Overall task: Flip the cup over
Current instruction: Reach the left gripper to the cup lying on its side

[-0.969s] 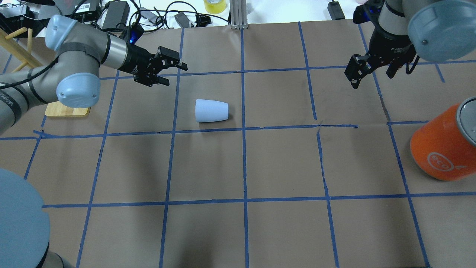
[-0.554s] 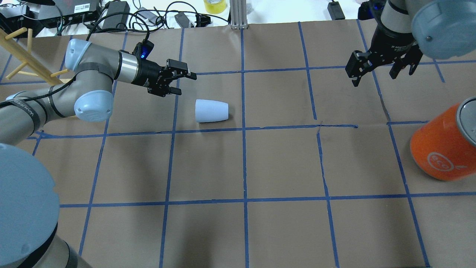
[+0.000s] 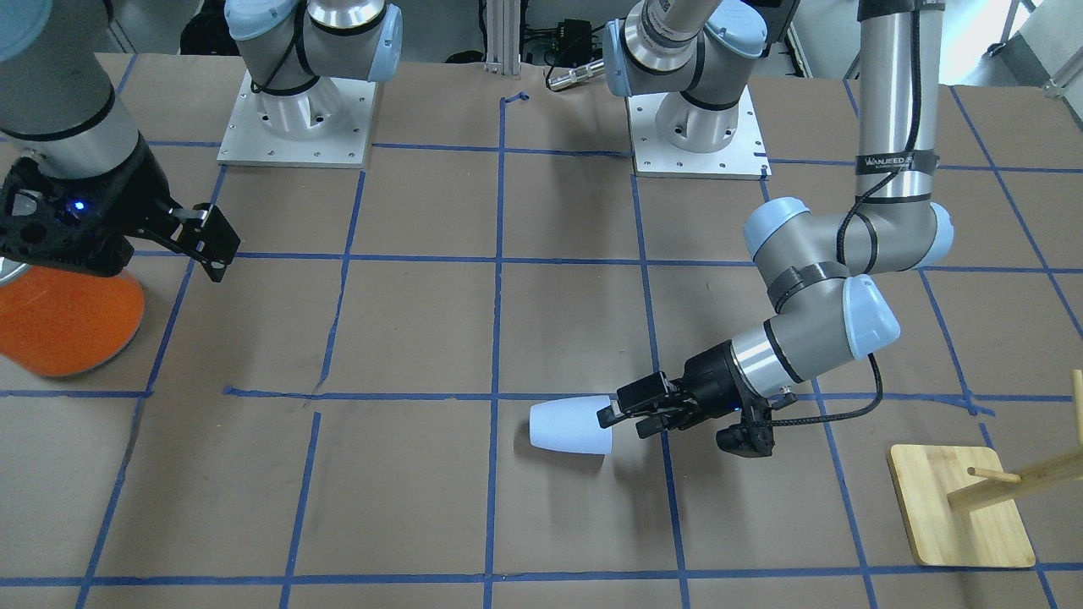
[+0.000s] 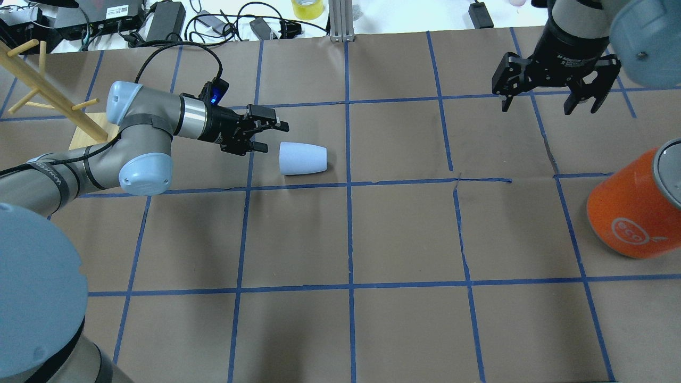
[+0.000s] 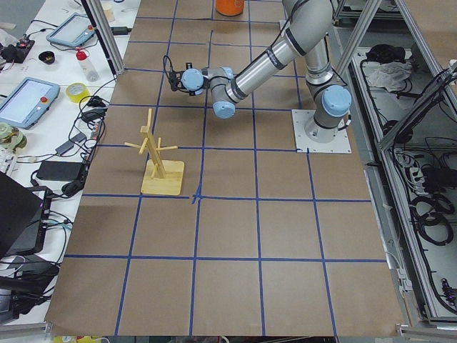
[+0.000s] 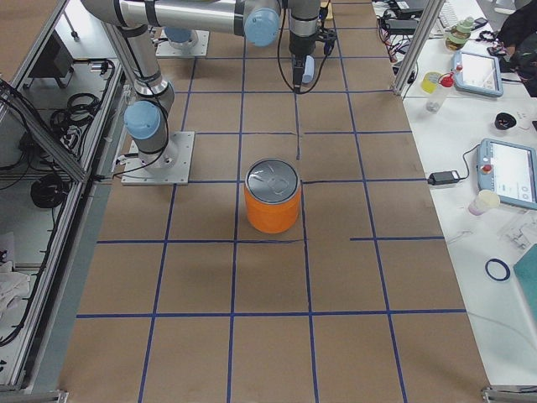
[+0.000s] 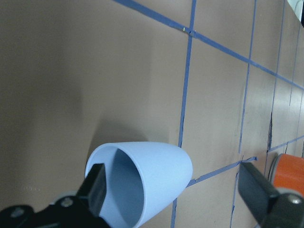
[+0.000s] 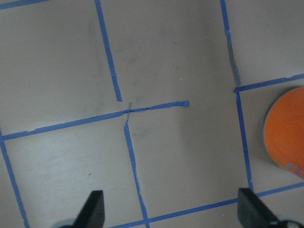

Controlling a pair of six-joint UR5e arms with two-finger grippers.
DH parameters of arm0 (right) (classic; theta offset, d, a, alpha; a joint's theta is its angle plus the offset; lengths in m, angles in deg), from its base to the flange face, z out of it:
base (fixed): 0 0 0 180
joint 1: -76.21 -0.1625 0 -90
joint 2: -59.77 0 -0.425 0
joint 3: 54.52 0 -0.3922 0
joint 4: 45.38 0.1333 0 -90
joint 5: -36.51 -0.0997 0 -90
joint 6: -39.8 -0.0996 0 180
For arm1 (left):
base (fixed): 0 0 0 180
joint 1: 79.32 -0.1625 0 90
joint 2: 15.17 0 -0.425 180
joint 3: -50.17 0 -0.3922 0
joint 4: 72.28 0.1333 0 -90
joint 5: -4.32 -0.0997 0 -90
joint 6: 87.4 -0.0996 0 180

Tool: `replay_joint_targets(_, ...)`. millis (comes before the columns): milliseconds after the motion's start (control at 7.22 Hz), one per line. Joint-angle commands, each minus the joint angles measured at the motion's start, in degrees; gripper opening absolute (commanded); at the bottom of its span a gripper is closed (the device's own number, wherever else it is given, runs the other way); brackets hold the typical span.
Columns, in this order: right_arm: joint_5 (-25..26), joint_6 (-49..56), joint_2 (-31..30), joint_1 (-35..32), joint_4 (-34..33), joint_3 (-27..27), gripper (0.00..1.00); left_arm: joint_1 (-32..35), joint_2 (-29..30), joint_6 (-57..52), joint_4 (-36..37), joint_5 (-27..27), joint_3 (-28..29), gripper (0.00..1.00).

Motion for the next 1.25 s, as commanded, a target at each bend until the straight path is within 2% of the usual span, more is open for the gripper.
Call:
replay_joint_targets(0,-0.7,-4.8,-0.8,-2.3,1.1,0.1,1.0,0.2,0.2,0.1,0.6,0.8,-0.1,0.97)
replay_joint_targets(831,0.0,-4.5,-1.1,-2.3,1.4,0.4,1.0,3.5,2.6,0.2,3.7,0.9,0.1,0.94)
replay_joint_targets(969,0.1,-4.5,-1.1,-2.3,1.4,0.5,1.0,3.6,2.6,0.2,3.7,0.8,0.2,0.89)
replay_joint_targets(1108,0.1,-4.4,-1.1,-2.3,1.3,0.5,1.0,3.6,2.6,0.1,4.0,0.7,0.3,0.69)
